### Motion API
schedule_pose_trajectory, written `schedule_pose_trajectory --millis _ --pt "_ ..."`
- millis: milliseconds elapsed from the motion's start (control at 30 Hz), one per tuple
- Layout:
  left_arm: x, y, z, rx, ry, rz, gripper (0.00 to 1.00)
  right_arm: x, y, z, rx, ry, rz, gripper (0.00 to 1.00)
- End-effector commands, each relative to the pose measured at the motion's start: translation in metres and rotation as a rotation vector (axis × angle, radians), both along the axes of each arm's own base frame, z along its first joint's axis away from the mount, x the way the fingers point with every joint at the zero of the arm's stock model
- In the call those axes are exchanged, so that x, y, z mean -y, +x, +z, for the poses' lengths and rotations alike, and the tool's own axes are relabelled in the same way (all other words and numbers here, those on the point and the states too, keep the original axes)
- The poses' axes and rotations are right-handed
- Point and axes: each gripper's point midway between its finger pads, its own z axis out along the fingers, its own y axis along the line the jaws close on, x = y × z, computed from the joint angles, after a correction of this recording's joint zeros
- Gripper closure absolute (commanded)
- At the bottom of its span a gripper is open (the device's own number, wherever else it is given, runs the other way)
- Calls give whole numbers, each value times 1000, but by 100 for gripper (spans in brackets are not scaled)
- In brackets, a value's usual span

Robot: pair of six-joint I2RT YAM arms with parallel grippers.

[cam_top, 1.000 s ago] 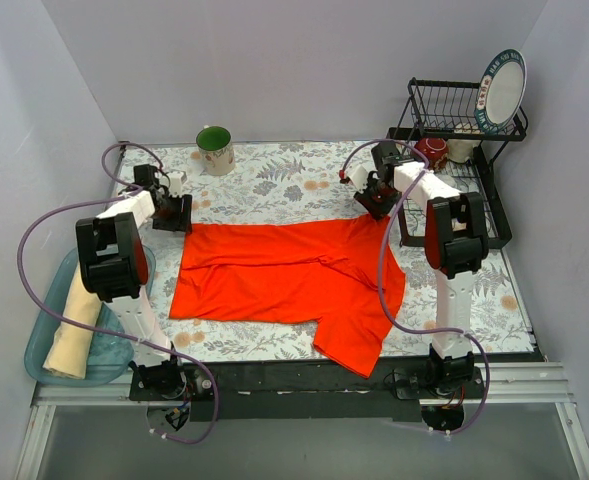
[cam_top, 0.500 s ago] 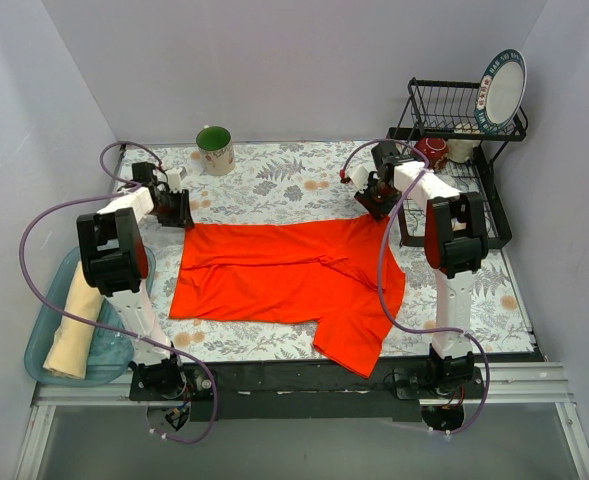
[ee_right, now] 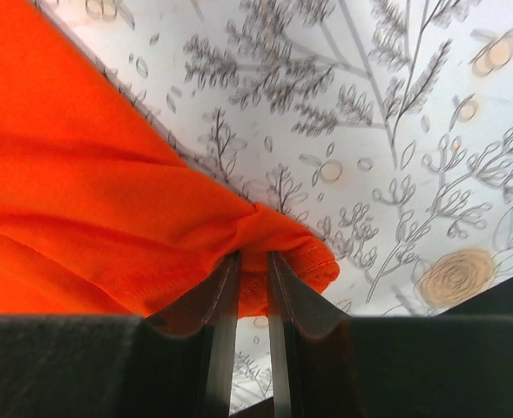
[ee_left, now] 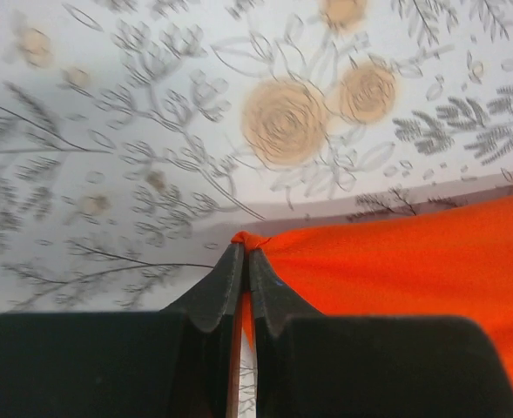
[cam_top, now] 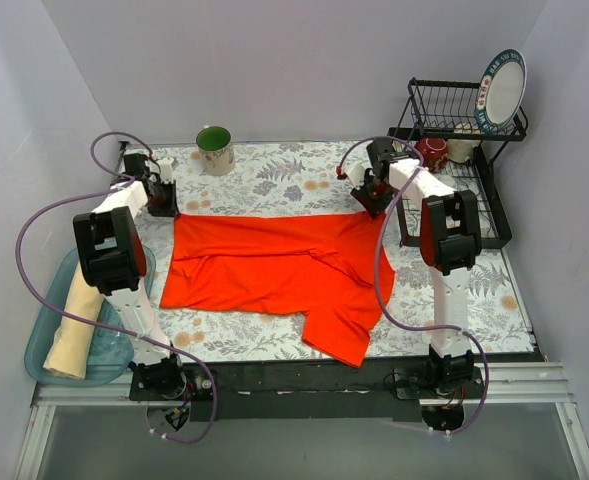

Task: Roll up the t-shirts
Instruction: Fold the T-shirt at the center of the board.

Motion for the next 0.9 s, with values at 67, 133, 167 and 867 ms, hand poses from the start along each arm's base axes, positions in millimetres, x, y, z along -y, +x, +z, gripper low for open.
schedule_pose_trajectory --millis 67,133,167,867 --pt "-32 43 37 137 112 56 100 -6 25 -4 38 -19 -31 75" --pt "-33 48 37 138 107 63 100 -7 29 -8 40 -25 -39 75" --pt "-32 47 38 131 104 65 100 -9 36 -1 61 -17 -45 75" --pt "26 -63 104 150 -95 49 45 -116 -107 60 -226 382 218 50"
